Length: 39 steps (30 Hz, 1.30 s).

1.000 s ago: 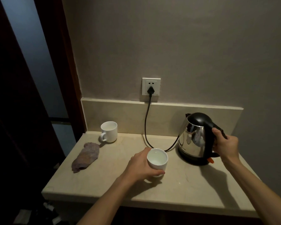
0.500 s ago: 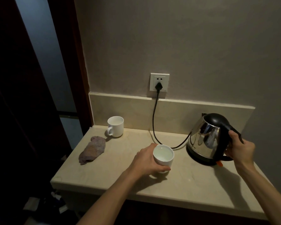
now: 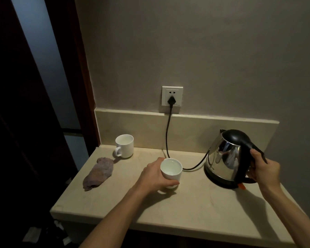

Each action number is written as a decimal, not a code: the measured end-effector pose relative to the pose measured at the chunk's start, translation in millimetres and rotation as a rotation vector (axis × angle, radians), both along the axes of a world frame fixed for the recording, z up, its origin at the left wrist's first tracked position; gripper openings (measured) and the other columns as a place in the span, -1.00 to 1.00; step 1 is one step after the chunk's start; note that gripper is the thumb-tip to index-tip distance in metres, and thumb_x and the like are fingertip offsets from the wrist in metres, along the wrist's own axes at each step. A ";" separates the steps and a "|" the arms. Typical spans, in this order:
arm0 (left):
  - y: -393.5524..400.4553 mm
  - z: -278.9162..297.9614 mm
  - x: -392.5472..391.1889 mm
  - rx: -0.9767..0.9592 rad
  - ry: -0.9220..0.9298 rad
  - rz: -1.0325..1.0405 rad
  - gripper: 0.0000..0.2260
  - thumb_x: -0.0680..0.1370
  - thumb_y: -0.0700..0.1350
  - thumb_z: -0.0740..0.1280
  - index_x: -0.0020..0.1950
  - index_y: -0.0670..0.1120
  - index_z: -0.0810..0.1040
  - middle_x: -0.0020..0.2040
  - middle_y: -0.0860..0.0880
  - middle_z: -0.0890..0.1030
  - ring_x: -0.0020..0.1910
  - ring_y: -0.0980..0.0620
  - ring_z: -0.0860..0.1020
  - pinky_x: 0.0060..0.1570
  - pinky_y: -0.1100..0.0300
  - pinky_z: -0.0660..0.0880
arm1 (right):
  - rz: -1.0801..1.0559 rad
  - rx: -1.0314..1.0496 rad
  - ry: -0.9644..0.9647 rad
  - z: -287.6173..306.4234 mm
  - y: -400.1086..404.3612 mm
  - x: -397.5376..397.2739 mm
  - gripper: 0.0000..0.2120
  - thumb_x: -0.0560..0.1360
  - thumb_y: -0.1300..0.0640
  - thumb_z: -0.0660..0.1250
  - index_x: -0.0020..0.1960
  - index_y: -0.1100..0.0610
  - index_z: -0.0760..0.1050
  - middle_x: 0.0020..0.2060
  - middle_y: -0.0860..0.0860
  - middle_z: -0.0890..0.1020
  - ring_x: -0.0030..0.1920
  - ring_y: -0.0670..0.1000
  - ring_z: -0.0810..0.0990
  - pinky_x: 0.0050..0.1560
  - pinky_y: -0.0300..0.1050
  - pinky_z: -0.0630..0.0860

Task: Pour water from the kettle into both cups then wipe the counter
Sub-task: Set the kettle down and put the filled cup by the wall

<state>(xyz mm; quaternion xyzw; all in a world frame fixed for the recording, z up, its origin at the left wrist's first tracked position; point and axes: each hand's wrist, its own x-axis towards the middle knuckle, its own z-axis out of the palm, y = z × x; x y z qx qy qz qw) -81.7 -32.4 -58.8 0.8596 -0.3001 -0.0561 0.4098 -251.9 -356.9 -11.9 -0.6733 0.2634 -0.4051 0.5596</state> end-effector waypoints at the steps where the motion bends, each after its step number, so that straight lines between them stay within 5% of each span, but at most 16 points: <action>1: -0.1 -0.1 5.3 0.004 -0.016 0.018 -0.27 0.18 0.38 0.60 0.25 0.18 0.48 0.12 0.19 0.63 0.09 0.10 0.59 0.10 0.02 0.59 | 0.003 -0.002 0.003 0.1 0.8 -0.1 -0.40 0.39 -0.27 0.40 -0.18 0.34 0.57 -0.38 0.17 0.60 -0.35 0.15 0.59 -0.29 0.01 0.54; 12: -8.5 1.9 62.1 0.006 -0.007 0.062 -0.21 0.15 0.41 0.61 0.29 0.23 0.46 0.13 0.25 0.60 0.09 0.14 0.58 0.07 0.13 0.60 | 0.038 0.004 -0.063 -1.6 0.7 3.0 -0.60 0.57 -0.03 0.34 -0.30 0.24 0.49 -0.58 -0.05 0.53 -0.58 -0.16 0.49 -0.57 -0.31 0.43; 21: -14.1 5.9 93.2 -0.022 -0.005 0.126 -0.21 0.17 0.37 0.63 0.32 0.16 0.47 0.17 0.15 0.61 0.14 0.04 0.58 0.15 -0.03 0.58 | 0.032 0.023 -0.072 -1.1 -0.5 3.3 -0.60 0.55 -0.03 0.36 -0.39 0.15 0.48 -0.60 -0.01 0.49 -0.61 -0.11 0.44 -0.61 -0.29 0.38; 39: -22.4 11.0 104.4 0.056 -0.013 0.191 -0.24 0.21 0.33 0.65 0.28 0.15 0.44 0.16 0.08 0.61 0.10 0.00 0.57 0.09 0.00 0.58 | 0.041 -0.013 -0.033 2.0 5.2 0.5 -0.56 0.57 -0.03 0.33 -0.35 0.25 0.44 -0.59 -0.02 0.42 -0.59 -0.06 0.37 -0.51 -0.19 0.30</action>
